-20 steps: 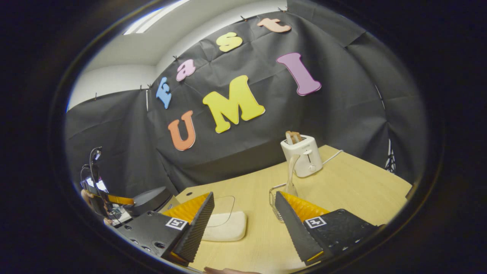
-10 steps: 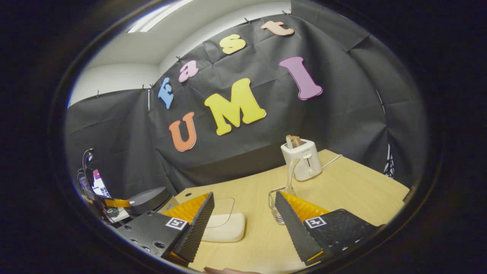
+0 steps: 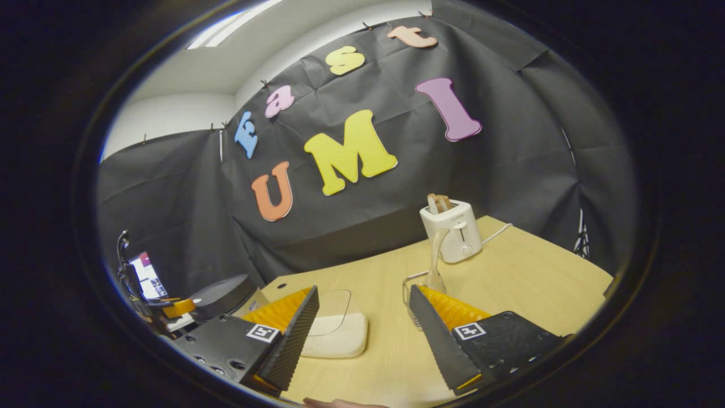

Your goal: Close the left gripper, press the button to open the rice cooker; take a wooden spoon from the chopstick holder with the right hand, scoop a spoonful of rice and pour it into the rice cooker, then put the wooden spoon back into the chopstick holder.

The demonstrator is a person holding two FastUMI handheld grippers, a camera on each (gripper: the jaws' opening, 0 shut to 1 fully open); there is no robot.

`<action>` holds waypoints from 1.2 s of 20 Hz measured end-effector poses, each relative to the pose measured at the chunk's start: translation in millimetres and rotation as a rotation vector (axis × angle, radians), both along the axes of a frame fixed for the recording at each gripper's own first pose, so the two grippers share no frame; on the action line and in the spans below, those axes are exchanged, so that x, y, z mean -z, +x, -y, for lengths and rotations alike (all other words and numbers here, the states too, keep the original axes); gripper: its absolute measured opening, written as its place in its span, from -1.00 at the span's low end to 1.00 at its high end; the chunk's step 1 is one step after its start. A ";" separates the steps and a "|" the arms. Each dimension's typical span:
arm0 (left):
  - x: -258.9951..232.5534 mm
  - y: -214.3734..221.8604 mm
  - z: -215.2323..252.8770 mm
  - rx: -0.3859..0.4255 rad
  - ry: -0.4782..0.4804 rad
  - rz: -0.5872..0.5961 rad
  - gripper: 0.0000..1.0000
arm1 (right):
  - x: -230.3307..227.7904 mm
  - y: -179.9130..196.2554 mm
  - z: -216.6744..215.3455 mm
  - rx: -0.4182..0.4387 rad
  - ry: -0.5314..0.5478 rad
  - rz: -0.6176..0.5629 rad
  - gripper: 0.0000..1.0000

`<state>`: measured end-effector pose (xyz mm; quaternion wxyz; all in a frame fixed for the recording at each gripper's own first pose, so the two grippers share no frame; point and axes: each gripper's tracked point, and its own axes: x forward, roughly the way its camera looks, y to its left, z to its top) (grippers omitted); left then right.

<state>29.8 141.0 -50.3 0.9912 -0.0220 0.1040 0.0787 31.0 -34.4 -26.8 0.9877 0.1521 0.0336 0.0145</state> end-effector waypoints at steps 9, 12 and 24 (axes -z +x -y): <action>-5.0 -2.5 -3.7 -0.045 0.046 0.065 0.74 | 2.2 -0.8 -6.4 -0.012 -0.012 -0.008 0.83; -13.0 -3.5 5.3 -0.042 0.074 0.086 0.74 | 0.2 -4.3 -9.0 -0.011 -0.020 -0.003 0.83; -50.0 -28.8 62.5 0.014 0.095 0.188 0.68 | -3.8 -21.1 -40.1 -0.032 -0.103 0.012 0.92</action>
